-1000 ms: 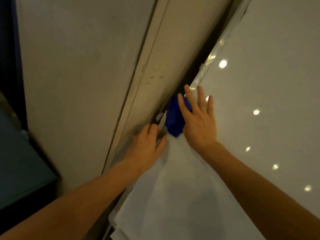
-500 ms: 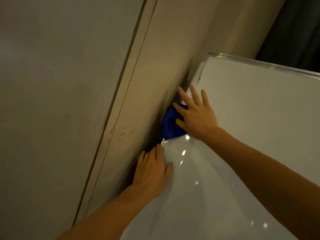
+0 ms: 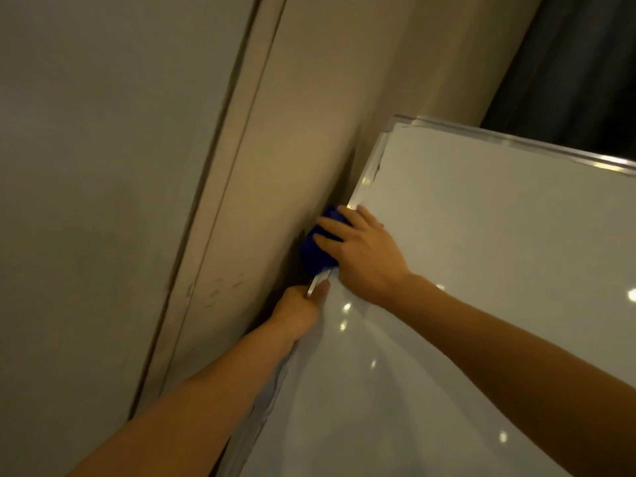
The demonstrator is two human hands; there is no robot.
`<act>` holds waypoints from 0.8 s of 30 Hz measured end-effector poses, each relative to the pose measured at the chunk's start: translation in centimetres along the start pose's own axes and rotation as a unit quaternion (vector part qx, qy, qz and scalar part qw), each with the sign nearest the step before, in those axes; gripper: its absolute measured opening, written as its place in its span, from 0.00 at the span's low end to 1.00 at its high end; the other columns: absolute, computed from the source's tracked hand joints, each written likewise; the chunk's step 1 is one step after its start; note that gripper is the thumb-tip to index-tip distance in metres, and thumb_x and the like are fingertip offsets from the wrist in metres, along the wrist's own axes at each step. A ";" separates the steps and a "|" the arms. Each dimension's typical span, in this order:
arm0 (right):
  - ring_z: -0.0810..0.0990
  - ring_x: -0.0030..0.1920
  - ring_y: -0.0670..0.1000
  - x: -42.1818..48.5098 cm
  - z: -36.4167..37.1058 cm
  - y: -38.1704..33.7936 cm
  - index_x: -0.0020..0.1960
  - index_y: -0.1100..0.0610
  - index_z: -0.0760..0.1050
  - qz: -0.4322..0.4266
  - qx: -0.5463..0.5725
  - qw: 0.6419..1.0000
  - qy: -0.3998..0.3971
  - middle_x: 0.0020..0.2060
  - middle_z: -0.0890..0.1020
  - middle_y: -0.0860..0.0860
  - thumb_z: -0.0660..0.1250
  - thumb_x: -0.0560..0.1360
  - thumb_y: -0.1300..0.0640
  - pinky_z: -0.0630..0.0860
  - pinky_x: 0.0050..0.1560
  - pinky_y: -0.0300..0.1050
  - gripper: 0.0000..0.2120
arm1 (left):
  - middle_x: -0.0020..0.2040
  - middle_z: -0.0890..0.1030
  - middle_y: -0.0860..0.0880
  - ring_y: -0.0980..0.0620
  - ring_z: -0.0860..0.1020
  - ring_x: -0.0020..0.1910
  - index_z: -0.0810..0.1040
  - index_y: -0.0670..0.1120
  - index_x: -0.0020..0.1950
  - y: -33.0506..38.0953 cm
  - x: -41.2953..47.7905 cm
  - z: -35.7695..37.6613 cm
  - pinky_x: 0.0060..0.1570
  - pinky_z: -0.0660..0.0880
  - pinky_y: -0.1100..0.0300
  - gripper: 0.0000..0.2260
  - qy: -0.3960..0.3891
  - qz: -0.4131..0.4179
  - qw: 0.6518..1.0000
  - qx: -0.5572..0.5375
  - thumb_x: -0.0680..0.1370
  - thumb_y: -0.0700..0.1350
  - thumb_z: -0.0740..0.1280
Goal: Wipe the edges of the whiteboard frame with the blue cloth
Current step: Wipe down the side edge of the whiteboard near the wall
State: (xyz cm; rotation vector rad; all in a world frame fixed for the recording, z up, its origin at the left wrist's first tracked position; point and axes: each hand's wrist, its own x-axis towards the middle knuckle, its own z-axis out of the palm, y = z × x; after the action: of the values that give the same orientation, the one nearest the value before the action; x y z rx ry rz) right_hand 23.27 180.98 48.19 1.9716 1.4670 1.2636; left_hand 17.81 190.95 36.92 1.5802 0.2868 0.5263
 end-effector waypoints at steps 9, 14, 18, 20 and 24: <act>0.65 0.70 0.62 0.4 0.5 0.2 0.70 0.45 0.72 -0.029 -0.048 0.998 -0.042 0.70 0.70 0.55 0.59 0.81 0.45 0.63 0.70 0.58 0.18 | 0.52 0.83 0.40 0.42 0.81 0.50 0.80 0.41 0.53 -0.1 -0.6 -0.6 0.54 0.78 0.49 0.20 0.008 -0.030 0.999 -0.015 0.79 0.58 0.62; 0.69 0.66 0.64 -1.6 1.7 -3.1 0.63 0.53 0.78 0.022 0.010 1.000 0.003 0.66 0.75 0.57 0.76 0.68 0.54 0.72 0.64 0.59 0.23 | 0.62 0.76 0.41 0.45 0.77 0.54 0.71 0.43 0.64 -1.2 -2.2 1.5 0.49 0.73 0.55 0.20 0.156 0.103 0.957 0.224 0.80 0.57 0.61; 0.72 0.64 0.64 -0.7 0.5 1.0 0.65 0.53 0.76 0.064 0.007 0.998 0.029 0.65 0.77 0.57 0.75 0.71 0.55 0.74 0.60 0.58 0.24 | 0.80 0.48 0.42 0.42 0.54 0.77 0.40 0.45 0.79 -3.2 -2.9 3.5 0.74 0.59 0.49 0.42 0.185 0.180 0.902 0.346 0.76 0.69 0.52; 0.72 0.64 0.63 0.0 -0.2 2.7 0.65 0.54 0.76 0.124 0.024 0.990 0.060 0.62 0.78 0.57 0.70 0.75 0.54 0.73 0.62 0.58 0.19 | 0.80 0.36 0.44 0.43 0.39 0.78 0.29 0.48 0.76 -4.2 -2.8 4.2 0.75 0.43 0.48 0.44 0.181 0.223 0.881 0.376 0.74 0.73 0.45; 0.70 0.58 0.56 -1.5 1.1 0.3 0.66 0.52 0.75 0.013 0.051 0.997 0.051 0.54 0.75 0.54 0.59 0.78 0.43 0.71 0.60 0.52 0.21 | 0.80 0.42 0.43 0.42 0.39 0.79 0.40 0.45 0.79 -5.2 -2.9 5.5 0.76 0.42 0.42 0.47 0.152 0.286 0.856 0.403 0.73 0.76 0.47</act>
State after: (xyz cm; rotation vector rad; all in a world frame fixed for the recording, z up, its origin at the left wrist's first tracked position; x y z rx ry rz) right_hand 24.27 179.70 47.20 2.0237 1.5882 1.3421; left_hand 18.72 185.27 31.29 2.4235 0.2894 1.2411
